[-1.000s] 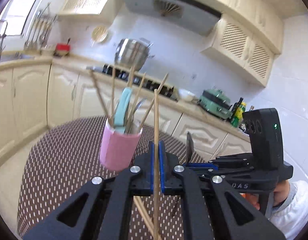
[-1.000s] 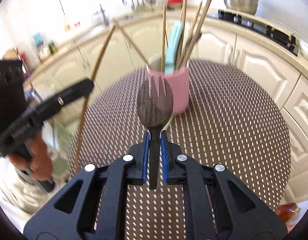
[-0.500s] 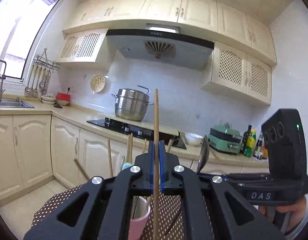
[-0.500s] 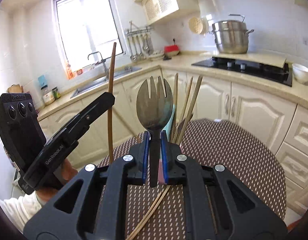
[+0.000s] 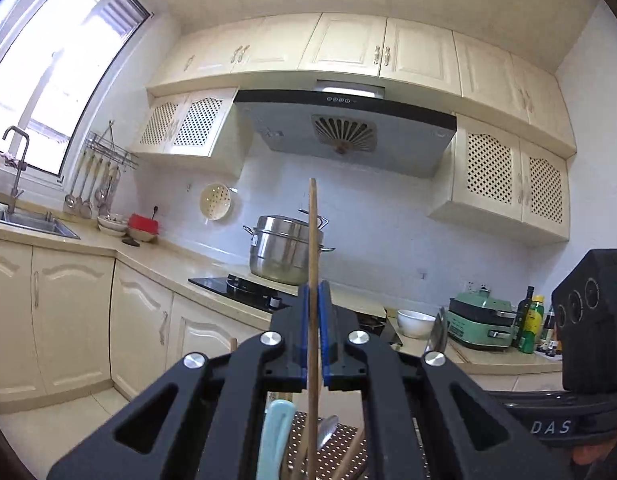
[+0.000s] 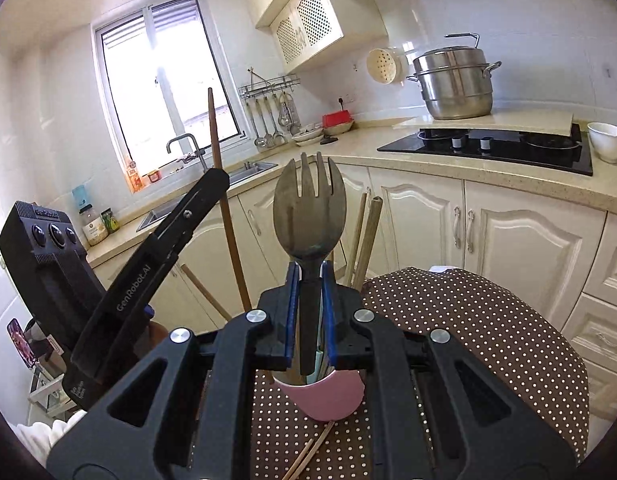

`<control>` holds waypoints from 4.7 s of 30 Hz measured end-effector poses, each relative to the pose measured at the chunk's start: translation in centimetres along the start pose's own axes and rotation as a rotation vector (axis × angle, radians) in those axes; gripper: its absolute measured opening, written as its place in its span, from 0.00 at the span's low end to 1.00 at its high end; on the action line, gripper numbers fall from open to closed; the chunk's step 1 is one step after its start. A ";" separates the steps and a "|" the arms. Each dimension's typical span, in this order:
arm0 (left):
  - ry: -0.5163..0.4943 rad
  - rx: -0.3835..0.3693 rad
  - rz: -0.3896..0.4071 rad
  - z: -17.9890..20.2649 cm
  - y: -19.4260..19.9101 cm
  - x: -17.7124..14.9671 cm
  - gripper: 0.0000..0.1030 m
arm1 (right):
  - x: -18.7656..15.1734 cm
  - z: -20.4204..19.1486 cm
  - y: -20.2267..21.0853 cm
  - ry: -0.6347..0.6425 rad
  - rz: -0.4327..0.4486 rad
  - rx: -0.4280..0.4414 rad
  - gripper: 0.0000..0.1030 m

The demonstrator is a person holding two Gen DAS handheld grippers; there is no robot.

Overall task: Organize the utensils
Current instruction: 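Lift the chopstick and fork-spoon over the pink cup and lower them in, then open both grippers to release the chopstick and fork-spoon into the pink cup, then lower both grippers toward the last loose chopsticks beside the pink cup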

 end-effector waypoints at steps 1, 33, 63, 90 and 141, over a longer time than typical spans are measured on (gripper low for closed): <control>-0.006 0.008 0.010 -0.1 -0.1 0.0 0.04 | -0.1 0.1 -0.2 0.000 0.000 0.001 0.11; -0.099 0.047 -0.336 -2.8 4.2 -9.3 0.05 | -6.0 -3.0 -2.1 0.084 -0.092 -0.064 0.11; 0.056 0.252 -0.450 -9.6 12.9 -8.7 0.52 | -10.6 -4.9 -1.4 0.027 -0.125 -0.135 0.55; 0.020 0.156 -0.668 -7.3 16.1 -12.3 0.67 | -14.5 -6.9 4.2 -0.004 -0.135 -0.189 0.66; -0.229 0.221 -1.111 0.4 13.1 -26.3 0.68 | -22.3 1.1 6.0 -0.212 -0.221 -0.190 0.68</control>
Point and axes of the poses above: each gripper's, at about its wrist camera, not at the fingertips, and y roughly against the way its jaws point, z to its right, x to its top, the point moved 10 cm from there along -y, roughly the way its jaws point, and after that the axes turned 2 degrees about z, right-handed, at the moved point
